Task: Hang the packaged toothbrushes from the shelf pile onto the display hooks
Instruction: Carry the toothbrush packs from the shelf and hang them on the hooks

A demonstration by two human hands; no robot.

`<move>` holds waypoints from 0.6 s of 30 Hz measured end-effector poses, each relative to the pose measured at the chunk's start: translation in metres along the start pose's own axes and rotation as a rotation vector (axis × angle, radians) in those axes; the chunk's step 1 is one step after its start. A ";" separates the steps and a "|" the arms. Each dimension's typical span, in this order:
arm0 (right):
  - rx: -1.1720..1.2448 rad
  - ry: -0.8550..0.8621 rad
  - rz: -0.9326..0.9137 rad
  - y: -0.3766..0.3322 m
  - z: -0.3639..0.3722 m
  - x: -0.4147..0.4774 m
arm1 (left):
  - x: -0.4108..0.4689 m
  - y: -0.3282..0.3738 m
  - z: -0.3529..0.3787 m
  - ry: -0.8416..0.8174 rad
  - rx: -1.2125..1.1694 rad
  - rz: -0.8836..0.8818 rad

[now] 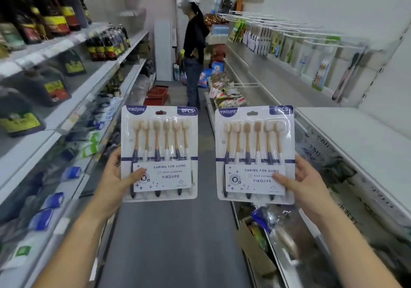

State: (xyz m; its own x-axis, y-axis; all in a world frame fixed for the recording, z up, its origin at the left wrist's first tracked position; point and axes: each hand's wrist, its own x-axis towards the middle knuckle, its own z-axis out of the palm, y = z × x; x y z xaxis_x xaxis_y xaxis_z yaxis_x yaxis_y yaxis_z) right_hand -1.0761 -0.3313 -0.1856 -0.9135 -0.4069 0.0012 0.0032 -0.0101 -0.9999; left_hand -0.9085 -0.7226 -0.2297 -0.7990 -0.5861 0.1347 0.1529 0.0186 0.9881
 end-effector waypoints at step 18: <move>0.029 -0.116 0.000 0.010 0.040 0.298 | 0.229 -0.016 0.012 0.129 -0.023 -0.014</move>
State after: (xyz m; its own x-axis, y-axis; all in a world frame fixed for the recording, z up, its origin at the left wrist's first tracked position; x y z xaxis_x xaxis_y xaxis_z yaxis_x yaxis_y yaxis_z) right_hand -1.3325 -0.4889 -0.1952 -0.8603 -0.5097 0.0036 0.0169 -0.0358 -0.9992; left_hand -1.1007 -0.8472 -0.2141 -0.7202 -0.6851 0.1092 0.1574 -0.0081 0.9875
